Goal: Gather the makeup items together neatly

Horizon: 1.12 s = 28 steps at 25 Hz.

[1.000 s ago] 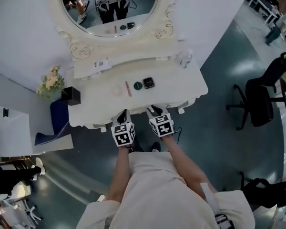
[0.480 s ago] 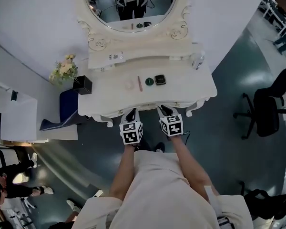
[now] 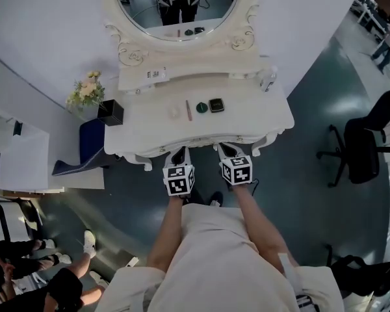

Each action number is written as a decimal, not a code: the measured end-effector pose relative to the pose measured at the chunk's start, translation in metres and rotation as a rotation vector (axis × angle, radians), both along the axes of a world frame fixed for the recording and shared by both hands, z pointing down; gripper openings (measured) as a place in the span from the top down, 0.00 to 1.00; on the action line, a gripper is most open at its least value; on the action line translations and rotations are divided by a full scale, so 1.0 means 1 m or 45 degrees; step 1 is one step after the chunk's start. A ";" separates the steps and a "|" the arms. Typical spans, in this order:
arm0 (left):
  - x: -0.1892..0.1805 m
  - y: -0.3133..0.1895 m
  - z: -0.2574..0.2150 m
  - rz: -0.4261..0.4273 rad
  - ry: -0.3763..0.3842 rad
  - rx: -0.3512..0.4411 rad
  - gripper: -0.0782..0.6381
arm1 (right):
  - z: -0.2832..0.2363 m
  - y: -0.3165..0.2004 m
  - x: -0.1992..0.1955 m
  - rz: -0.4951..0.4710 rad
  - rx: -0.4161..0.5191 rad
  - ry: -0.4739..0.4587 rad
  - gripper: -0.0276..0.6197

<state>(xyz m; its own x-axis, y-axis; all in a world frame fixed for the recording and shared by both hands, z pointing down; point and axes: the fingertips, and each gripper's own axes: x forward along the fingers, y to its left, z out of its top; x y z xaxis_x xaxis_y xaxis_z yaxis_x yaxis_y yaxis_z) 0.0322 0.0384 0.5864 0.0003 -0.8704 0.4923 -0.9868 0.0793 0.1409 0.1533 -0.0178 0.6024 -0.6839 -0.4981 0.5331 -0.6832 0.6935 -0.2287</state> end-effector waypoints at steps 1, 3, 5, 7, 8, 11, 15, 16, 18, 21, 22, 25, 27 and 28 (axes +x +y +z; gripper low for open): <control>0.001 0.001 0.001 -0.001 0.002 -0.001 0.87 | 0.000 0.000 0.002 0.006 0.000 0.001 0.89; 0.002 0.002 0.002 -0.002 0.006 -0.001 0.87 | 0.001 0.000 0.006 0.018 -0.001 0.005 0.89; 0.004 0.003 0.003 -0.002 0.008 -0.002 0.87 | 0.002 0.000 0.008 0.025 -0.002 0.005 0.89; 0.005 0.004 0.003 -0.002 0.010 -0.004 0.87 | 0.002 0.001 0.009 0.024 -0.001 0.007 0.89; 0.006 0.005 0.004 -0.003 0.010 -0.005 0.87 | 0.003 0.002 0.009 0.021 -0.001 0.010 0.89; 0.007 0.007 0.005 -0.009 0.009 -0.008 0.87 | 0.006 0.005 0.010 0.007 -0.006 0.021 0.89; 0.008 0.006 0.005 -0.014 0.008 -0.008 0.87 | 0.008 0.004 0.012 0.007 -0.014 0.027 0.89; 0.008 0.006 0.005 -0.014 0.008 -0.008 0.87 | 0.008 0.003 0.013 0.008 -0.016 0.026 0.89; 0.007 0.005 0.005 -0.013 0.006 -0.007 0.87 | 0.009 0.000 0.013 0.015 -0.020 0.022 0.89; 0.006 0.005 0.005 -0.017 0.004 -0.004 0.87 | 0.011 -0.001 0.013 0.024 -0.023 0.023 0.89; 0.006 0.005 0.005 -0.021 0.005 -0.004 0.87 | 0.012 -0.001 0.013 0.024 -0.023 0.026 0.89; 0.003 0.003 0.005 -0.027 0.008 -0.004 0.87 | 0.014 -0.002 0.012 0.020 -0.029 0.037 0.89; 0.004 0.002 0.006 -0.024 0.009 -0.006 0.87 | 0.015 -0.003 0.012 0.019 -0.032 0.042 0.89; 0.004 0.002 0.006 -0.022 0.010 -0.009 0.87 | 0.015 -0.003 0.012 0.018 -0.033 0.042 0.89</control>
<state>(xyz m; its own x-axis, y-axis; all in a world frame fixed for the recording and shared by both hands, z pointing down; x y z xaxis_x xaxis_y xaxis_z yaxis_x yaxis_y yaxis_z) 0.0364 0.0404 0.5926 -0.0111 -0.8670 0.4982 -0.9842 0.0975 0.1478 0.1653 -0.0206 0.6179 -0.6588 -0.4935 0.5679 -0.7005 0.6777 -0.2237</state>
